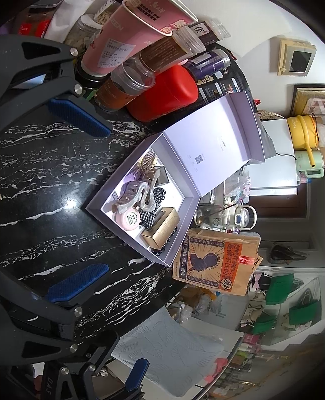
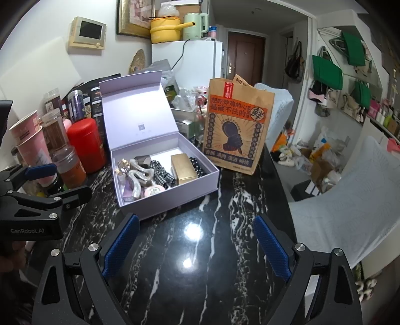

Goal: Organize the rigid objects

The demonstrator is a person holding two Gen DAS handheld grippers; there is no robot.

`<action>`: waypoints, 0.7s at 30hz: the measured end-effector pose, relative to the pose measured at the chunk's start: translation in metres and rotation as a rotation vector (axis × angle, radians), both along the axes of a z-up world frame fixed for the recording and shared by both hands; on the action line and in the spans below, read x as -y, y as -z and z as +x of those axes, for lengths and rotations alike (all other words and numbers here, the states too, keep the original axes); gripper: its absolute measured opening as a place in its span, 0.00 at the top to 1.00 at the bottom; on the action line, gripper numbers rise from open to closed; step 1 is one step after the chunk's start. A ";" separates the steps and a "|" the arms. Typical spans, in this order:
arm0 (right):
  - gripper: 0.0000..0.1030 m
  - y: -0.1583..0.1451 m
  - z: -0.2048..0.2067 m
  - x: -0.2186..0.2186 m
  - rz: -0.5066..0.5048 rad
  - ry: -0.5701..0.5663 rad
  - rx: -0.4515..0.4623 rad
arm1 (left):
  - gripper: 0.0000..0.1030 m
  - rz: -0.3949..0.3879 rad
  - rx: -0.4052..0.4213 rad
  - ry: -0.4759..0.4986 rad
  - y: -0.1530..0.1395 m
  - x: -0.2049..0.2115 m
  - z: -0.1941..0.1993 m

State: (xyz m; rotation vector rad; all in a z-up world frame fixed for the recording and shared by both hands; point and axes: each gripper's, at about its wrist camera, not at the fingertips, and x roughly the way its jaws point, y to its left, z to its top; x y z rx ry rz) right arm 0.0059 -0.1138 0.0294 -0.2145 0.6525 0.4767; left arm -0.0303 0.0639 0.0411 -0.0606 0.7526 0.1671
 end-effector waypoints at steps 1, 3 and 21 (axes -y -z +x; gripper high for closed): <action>0.09 0.000 0.000 0.000 0.000 -0.001 0.000 | 0.00 0.000 -0.002 0.000 0.000 0.000 0.000; 0.09 0.000 0.000 0.000 -0.001 0.000 -0.001 | 0.00 0.000 -0.005 0.000 0.001 0.000 0.000; 0.09 0.007 0.003 -0.001 -0.019 0.011 -0.018 | 0.00 0.027 -0.027 -0.010 0.005 0.001 0.004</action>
